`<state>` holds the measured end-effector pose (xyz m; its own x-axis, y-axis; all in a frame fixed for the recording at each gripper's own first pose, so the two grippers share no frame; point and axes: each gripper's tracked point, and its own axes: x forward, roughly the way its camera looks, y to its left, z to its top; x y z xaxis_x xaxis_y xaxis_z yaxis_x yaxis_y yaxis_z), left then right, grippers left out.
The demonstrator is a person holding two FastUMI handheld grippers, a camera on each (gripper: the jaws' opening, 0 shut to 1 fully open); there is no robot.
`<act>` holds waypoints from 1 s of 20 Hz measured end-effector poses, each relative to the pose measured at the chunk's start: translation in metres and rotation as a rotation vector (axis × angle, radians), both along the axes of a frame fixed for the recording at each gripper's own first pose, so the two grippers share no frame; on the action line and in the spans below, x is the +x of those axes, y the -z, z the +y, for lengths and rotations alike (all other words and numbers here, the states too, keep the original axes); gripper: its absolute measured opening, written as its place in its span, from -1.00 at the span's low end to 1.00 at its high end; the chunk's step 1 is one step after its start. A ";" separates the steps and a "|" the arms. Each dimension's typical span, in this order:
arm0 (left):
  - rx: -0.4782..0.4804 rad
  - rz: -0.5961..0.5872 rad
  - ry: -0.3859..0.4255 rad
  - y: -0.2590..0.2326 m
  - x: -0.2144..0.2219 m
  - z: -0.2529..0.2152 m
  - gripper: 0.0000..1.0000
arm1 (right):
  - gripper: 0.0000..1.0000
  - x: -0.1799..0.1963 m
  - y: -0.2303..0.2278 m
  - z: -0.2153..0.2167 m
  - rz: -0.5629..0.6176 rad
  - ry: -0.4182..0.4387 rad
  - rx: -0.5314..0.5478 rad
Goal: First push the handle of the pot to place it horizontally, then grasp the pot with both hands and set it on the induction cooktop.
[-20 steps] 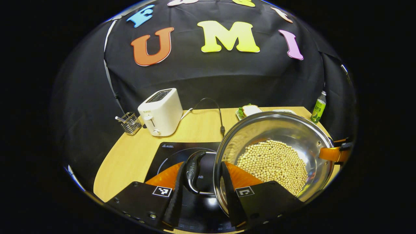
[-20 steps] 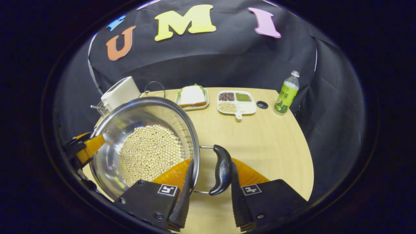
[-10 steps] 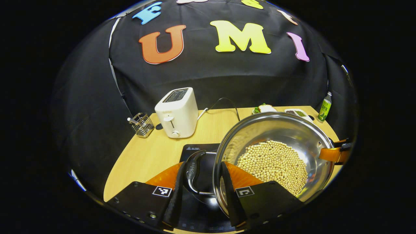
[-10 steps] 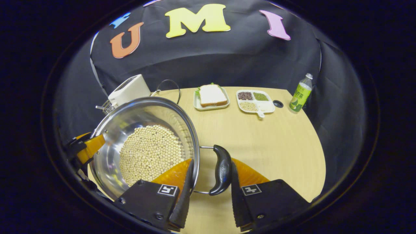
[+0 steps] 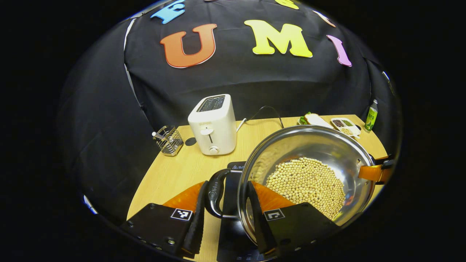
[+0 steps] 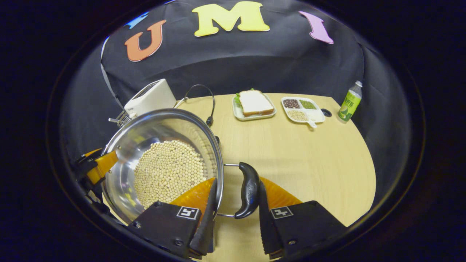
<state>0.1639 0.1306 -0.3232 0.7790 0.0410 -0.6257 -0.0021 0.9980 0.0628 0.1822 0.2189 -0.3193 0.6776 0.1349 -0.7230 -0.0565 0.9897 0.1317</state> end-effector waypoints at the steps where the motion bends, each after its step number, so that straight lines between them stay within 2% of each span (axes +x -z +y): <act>1: 0.001 0.001 -0.003 0.002 0.001 0.001 0.12 | 0.10 0.002 0.000 0.004 -0.002 0.003 0.002; 8: 0.013 0.021 0.003 0.020 0.002 0.013 0.12 | 0.10 0.001 0.017 0.022 0.022 0.040 0.011; 15: -0.010 0.033 -0.003 0.034 0.002 0.017 0.12 | 0.10 0.004 0.014 0.026 -0.001 0.036 -0.070; 20: -0.009 0.012 0.008 0.033 0.003 0.016 0.13 | 0.16 0.001 0.016 0.026 -0.008 0.047 -0.080</act>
